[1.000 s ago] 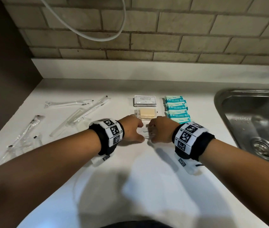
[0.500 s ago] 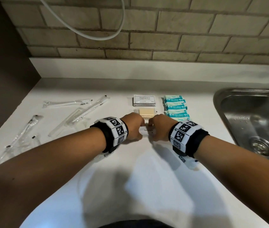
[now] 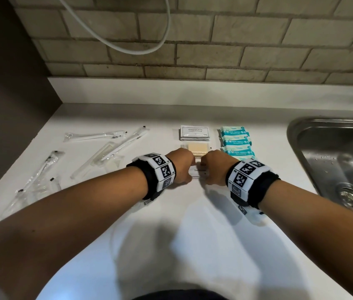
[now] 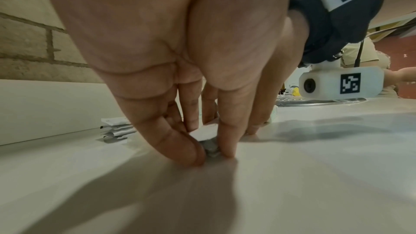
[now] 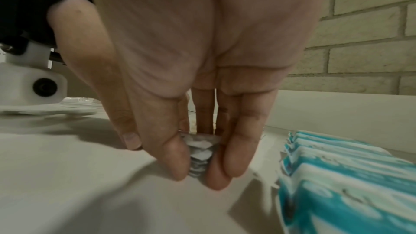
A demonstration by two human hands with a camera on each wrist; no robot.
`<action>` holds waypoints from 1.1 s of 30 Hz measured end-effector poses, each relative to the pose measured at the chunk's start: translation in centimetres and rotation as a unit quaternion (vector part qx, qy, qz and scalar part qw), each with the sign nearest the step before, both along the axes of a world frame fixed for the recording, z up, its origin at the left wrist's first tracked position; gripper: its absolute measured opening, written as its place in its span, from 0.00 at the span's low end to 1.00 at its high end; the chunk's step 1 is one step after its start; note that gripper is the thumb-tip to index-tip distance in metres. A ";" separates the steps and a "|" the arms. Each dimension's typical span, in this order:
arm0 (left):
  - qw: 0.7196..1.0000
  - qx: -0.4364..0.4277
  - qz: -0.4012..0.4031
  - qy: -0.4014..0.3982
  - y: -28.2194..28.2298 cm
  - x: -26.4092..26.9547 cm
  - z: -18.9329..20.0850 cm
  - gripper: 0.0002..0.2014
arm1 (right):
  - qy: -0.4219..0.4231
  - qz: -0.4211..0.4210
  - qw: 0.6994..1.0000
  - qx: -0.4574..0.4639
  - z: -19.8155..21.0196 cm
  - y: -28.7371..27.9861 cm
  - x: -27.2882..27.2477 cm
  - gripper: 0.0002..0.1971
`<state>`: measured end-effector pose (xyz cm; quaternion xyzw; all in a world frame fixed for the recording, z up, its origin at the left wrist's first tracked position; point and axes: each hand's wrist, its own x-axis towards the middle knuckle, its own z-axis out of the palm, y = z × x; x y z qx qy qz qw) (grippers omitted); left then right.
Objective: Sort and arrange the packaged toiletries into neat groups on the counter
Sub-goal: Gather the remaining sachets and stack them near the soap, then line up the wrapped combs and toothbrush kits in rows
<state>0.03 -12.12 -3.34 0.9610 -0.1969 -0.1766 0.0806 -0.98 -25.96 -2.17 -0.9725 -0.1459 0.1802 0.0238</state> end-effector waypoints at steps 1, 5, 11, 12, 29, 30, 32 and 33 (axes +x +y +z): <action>1.000 -0.001 0.000 0.000 0.0 0.0 0.0 0.18 | 0.001 -0.002 1.000 0.000 0.0 0.0 0.0 0.05; 1.000 -0.008 -0.001 0.000 0.2 -0.1 -0.2 0.16 | 0.004 -0.009 1.000 0.000 0.1 0.0 -0.1 0.09; 0.999 -0.041 0.005 -0.005 0.7 -0.2 -0.2 0.27 | 0.000 -0.007 1.000 -0.006 0.3 -0.1 -0.4 0.14; 0.999 -0.045 0.006 -0.004 0.9 -0.2 -0.2 0.29 | -0.001 -0.006 1.000 -0.008 0.4 -0.1 -0.4 0.16; 0.978 -0.076 0.185 -0.064 16.0 4.9 7.0 0.14 | -0.015 0.129 0.987 0.097 2.6 13.3 -1.5 0.24; 0.980 -0.052 0.180 -0.061 16.4 5.4 6.5 0.15 | -0.001 0.126 0.987 0.095 2.2 14.7 -1.5 0.25; 0.983 -0.008 0.175 -0.049 17.1 6.5 5.1 0.21 | 0.018 0.111 0.990 0.088 1.4 17.1 -1.3 0.27; 0.984 0.009 0.176 -0.038 17.4 6.9 4.4 0.24 | 0.026 0.101 0.991 0.086 1.0 18.2 -1.2 0.28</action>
